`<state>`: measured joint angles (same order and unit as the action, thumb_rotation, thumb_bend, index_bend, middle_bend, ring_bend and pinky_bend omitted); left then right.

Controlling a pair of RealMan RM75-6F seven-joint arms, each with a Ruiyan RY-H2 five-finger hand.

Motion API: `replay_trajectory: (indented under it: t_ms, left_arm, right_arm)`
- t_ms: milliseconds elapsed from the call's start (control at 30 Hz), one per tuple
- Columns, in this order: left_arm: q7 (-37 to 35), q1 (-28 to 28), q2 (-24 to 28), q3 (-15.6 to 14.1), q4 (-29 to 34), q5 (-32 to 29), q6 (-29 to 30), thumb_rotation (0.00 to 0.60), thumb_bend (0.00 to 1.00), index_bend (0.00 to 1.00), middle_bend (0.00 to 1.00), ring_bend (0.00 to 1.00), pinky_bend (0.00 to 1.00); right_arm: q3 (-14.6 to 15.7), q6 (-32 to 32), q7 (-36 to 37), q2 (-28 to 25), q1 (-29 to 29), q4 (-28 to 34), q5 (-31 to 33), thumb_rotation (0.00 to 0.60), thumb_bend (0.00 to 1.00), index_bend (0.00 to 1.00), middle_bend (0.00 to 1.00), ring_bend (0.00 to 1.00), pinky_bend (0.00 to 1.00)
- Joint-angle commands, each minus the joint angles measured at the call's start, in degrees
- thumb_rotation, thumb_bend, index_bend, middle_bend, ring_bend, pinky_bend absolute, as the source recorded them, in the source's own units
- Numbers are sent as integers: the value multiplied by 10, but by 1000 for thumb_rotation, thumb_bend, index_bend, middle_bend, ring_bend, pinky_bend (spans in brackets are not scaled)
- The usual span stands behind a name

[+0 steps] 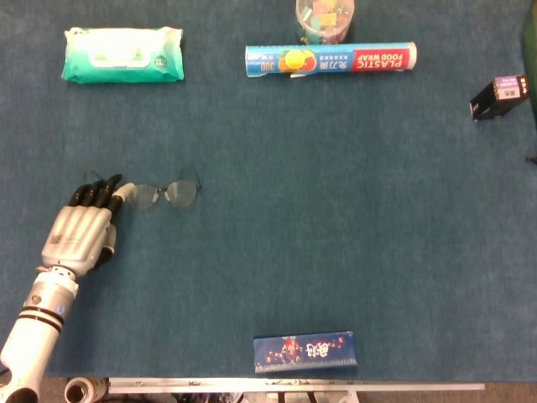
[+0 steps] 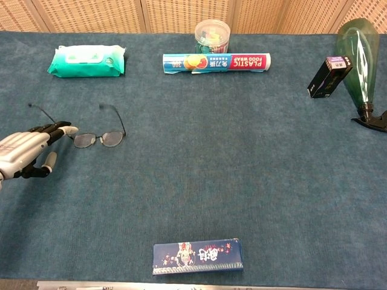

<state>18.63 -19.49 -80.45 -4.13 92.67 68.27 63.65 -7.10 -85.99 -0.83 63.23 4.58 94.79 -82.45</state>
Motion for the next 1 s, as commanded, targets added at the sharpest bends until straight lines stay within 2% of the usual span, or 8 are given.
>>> replay_trajectory:
  t_ms: [33, 500, 700, 800, 1000]
  left_arm:
    - [-1, 5, 1, -6, 5, 9, 5, 600, 738, 73, 0, 0, 57]
    - [-13, 22, 18, -9, 33, 42, 25, 600, 737, 75, 0, 0, 57]
    - [-26, 32, 35, -10, 44, 41, 30, 600, 738, 86, 0, 0, 57]
    - [-33, 39, 45, -12, 44, 38, 32, 600, 737, 123, 0, 0, 57]
    - [-44, 46, 65, -5, 38, 11, 27, 600, 738, 154, 0, 0, 57]
  right_arm:
    - [0, 0, 0, 0, 0, 0, 0, 600, 40, 146, 206, 214, 448]
    - [0, -2, 1, 1, 0, 0, -1, 600, 40, 146, 206, 214, 448]
    - [-1, -4, 2, -2, 0, 2, -3, 600, 40, 146, 207, 214, 449]
    - [-1, -4, 3, -2, 0, 2, -3, 600, 40, 146, 206, 214, 449]
    - [-1, -3, 6, -1, 1, 0, -4, 600, 40, 146, 206, 214, 448]
